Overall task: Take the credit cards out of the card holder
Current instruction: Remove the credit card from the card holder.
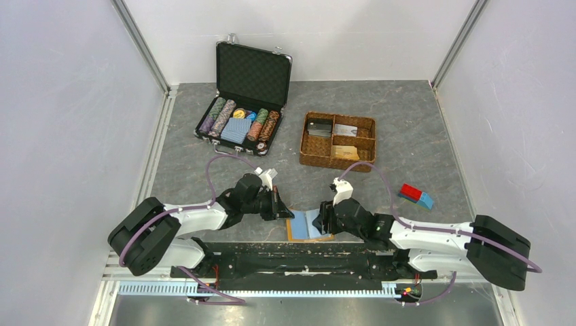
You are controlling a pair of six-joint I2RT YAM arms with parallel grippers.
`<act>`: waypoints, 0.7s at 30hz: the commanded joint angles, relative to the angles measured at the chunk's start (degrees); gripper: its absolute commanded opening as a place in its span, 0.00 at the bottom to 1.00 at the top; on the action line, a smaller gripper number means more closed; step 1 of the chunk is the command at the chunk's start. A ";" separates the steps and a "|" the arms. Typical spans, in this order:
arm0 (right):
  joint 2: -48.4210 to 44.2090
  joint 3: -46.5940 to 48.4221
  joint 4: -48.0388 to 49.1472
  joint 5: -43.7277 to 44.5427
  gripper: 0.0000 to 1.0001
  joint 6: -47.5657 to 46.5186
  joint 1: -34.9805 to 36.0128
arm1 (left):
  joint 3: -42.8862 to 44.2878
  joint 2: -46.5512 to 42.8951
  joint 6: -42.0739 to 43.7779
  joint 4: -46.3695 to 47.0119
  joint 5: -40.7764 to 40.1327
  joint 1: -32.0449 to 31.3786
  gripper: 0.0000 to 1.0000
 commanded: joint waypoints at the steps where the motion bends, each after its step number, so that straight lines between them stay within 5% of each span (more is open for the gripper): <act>1: 1.54 1.69 3.24 -3.22 0.54 1.45 -0.15 | -0.31 -0.07 -1.09 2.46 0.81 -0.22 0.02; 21: 0.26 2.66 7.52 -6.32 0.57 -1.94 0.00 | 0.02 1.10 -0.82 2.83 1.40 -0.24 0.02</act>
